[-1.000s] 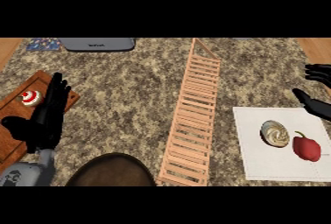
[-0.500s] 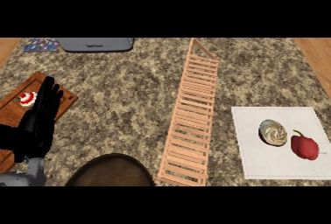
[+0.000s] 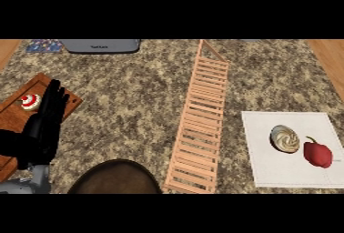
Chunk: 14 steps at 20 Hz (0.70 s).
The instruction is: Pick the bell pepper from the placemat and place it in the tiered shelf
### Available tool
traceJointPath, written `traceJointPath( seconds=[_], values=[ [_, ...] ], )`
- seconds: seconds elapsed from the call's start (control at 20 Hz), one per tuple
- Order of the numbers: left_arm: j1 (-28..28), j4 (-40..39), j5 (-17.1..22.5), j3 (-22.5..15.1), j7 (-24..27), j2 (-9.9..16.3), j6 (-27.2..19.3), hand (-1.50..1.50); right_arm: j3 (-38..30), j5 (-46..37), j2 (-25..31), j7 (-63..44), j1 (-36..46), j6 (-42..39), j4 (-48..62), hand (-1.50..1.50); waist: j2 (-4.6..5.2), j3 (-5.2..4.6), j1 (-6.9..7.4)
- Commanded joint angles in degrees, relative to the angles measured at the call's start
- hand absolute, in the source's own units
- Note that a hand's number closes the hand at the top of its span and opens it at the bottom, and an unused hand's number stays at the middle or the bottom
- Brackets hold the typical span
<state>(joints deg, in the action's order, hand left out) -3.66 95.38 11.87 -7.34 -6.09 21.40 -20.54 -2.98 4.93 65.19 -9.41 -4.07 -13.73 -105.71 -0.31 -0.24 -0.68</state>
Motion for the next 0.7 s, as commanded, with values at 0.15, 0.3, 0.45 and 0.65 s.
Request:
traceJointPath(
  seconds=[0.15, 0.3, 0.45, 0.65],
  values=[
    [-3.1, 0.0, -0.5, -0.2, -2.1, -1.1, -0.5, 0.00, 10.2, -14.3, 1.4, -22.9, -0.3, 3.2, -13.5, -1.50, 0.26, 0.11, 0.61],
    [-2.1, 0.2, -1.6, -0.7, -1.4, -1.6, 0.2, 0.00, 16.4, -19.5, -3.6, -29.3, 4.4, 2.6, -12.5, -1.50, 0.51, 0.19, 1.85],
    [-1.9, -2.1, -1.0, -0.1, 1.1, -2.5, 1.7, 0.00, 19.8, -23.8, -4.9, -31.9, 9.0, -1.2, -7.5, -1.50, 0.67, 0.18, 2.12],
    [-2.6, 0.7, -1.9, 0.6, -2.3, -2.0, 0.6, 0.00, 23.3, -33.6, -6.0, -33.7, 6.5, -1.1, -6.6, -1.50, 0.40, 0.24, 1.14]
  ],
)
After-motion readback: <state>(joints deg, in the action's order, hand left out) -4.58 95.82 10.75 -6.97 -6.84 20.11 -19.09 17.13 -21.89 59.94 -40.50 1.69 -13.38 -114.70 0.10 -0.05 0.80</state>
